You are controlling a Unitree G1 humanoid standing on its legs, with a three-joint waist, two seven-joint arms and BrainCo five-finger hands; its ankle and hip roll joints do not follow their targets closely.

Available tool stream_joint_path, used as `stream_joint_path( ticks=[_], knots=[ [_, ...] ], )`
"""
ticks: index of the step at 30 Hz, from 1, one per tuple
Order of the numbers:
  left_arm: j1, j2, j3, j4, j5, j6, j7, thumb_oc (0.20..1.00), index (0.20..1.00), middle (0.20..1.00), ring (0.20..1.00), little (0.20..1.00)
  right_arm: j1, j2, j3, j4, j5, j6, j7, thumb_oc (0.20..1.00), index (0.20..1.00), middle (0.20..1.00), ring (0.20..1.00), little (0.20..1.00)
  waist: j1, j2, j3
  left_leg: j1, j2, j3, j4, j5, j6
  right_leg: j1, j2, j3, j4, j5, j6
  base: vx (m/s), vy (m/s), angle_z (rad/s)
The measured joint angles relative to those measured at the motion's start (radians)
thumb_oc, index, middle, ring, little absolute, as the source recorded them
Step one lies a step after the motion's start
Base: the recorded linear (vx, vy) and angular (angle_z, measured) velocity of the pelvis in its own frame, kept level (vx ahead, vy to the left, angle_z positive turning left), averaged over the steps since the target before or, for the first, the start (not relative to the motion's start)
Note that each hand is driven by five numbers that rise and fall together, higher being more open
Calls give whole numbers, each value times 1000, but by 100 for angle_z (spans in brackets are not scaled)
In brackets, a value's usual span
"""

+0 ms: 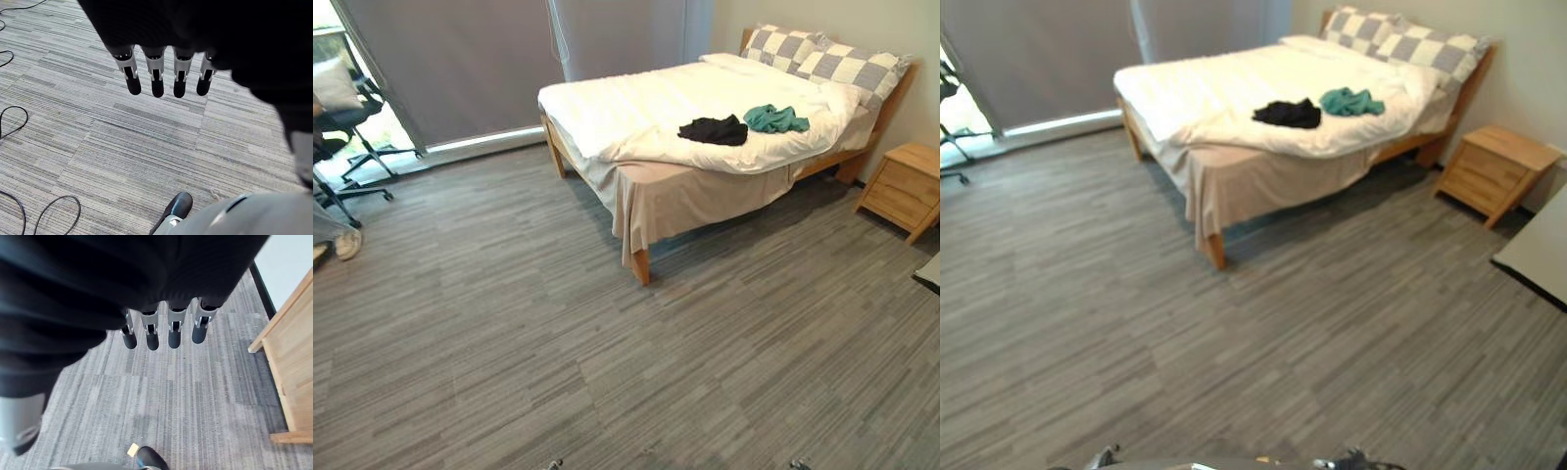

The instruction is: Tidy up the quilt and then pick up the clothes from the bed and put them into the laundry hamper.

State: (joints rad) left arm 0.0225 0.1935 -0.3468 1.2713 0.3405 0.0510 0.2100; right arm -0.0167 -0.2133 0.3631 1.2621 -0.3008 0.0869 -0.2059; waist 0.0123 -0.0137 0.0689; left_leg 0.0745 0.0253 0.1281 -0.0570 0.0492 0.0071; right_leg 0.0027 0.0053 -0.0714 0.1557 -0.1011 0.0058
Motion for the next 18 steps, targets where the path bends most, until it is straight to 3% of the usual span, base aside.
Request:
stream_joint_path(
  ticks=[2,6,12,14,15,16,17,18],
  knots=[
    [-14,4,-1,-18,8,1,21,1000,1000,1000,1000,1000,-7,1,0,-14,-8,2,-9,1000,1000,1000,1000,1000,4,-8,27,-8,-1,3,-6,0,0,1,2,1,-29,16,-4,0,0,0],
    [-69,5,-14,-38,32,1,29,1000,1000,1000,1000,1000,-49,-3,-1,-26,-15,3,-13,1000,1000,1000,1000,1000,4,15,95,-45,0,12,-4,2,1,-11,3,8,-90,56,1,4,39,-9],
    [-89,8,-17,-58,34,0,29,1000,1000,1000,1000,1000,-49,-9,-3,-22,-13,3,-15,1000,1000,1000,1000,1000,-15,14,100,-48,-14,31,-23,-2,2,27,4,22,-185,122,1,57,69,-11],
    [-124,10,-39,-56,36,0,26,1000,1000,1000,1000,1000,-71,-19,-16,-12,-1,-3,-17,1000,1000,1000,1000,1000,-24,35,122,-44,8,40,-25,-11,11,-70,23,19,-6,97,36,98,175,-32],
    [-145,16,-40,-60,36,3,28,1000,1000,1000,1000,1000,-96,-11,-136,-30,57,-9,-24,1000,1000,1000,1000,1000,-32,41,157,-23,31,78,-25,-35,22,-224,25,22,296,76,102,103,74,-61],
    [-149,21,-37,-55,36,5,27,1000,1000,1000,1000,1000,-112,-8,-167,-41,87,-11,-34,1000,1000,1000,1000,1000,-43,38,185,1,33,91,-25,-43,33,-305,12,19,447,82,146,222,48,-65],
    [-140,16,-36,-44,36,15,27,1000,1000,1000,1000,1000,-105,-22,-160,-58,127,-12,-51,1000,1000,1000,1000,1000,-74,33,197,20,21,110,-30,-60,36,-377,-30,12,544,60,171,414,-5,-36],
    [-137,18,-37,-47,38,16,29,1000,1000,1000,1000,1000,-90,-23,-159,-56,154,0,-56,1000,1000,1000,1000,1000,-83,19,200,42,3,112,-31,-77,39,-427,-61,11,556,60,172,422,-4,-20]
  ],
)
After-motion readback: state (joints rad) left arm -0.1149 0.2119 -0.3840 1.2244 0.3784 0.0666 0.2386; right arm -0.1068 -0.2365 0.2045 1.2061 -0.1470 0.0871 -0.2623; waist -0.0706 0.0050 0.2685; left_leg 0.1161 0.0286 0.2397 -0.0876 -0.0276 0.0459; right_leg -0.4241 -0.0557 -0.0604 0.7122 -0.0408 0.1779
